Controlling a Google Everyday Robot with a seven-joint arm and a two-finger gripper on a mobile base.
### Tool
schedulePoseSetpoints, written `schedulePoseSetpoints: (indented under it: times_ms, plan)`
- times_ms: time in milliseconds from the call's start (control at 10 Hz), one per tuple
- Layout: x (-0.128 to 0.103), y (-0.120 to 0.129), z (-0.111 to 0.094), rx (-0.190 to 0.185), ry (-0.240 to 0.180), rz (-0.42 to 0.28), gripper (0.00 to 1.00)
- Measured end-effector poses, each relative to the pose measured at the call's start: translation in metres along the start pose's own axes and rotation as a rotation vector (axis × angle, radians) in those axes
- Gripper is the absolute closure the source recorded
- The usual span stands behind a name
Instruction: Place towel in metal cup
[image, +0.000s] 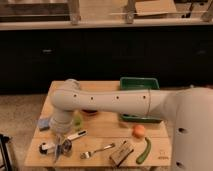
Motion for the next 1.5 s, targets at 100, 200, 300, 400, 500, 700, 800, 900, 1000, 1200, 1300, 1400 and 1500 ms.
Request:
schedulePoseSetpoints:
  times_ms: [100, 200, 300, 400, 500, 700, 800, 900, 1000, 1200, 1300, 1400, 1500]
  plan:
    - [0.0, 0.001, 0.005, 0.003, -0.018, -0.013, 1.0]
    - [0.001, 0.001, 0.008, 0.004, -0.028, -0.018, 1.0]
    - [0.003, 0.003, 0.01, 0.004, -0.037, -0.019, 1.0]
    - [0.006, 0.006, 0.011, 0.006, -0.043, -0.017, 1.0]
    - [0.008, 0.007, 0.013, 0.005, -0.048, -0.015, 1.0]
    - [0.011, 0.011, 0.015, 0.0, -0.057, -0.009, 1.0]
    - [0.012, 0.012, 0.015, -0.001, -0.06, -0.006, 1.0]
    - [0.014, 0.014, 0.015, -0.004, -0.062, 0.001, 1.0]
    - [0.014, 0.016, 0.016, -0.007, -0.065, 0.006, 1.0]
    - [0.017, 0.02, 0.016, -0.016, -0.072, 0.023, 0.92]
    - [0.017, 0.022, 0.016, -0.02, -0.076, 0.028, 0.83]
    - [0.018, 0.023, 0.017, -0.024, -0.08, 0.032, 0.73]
    - [0.018, 0.024, 0.017, -0.026, -0.084, 0.034, 0.63]
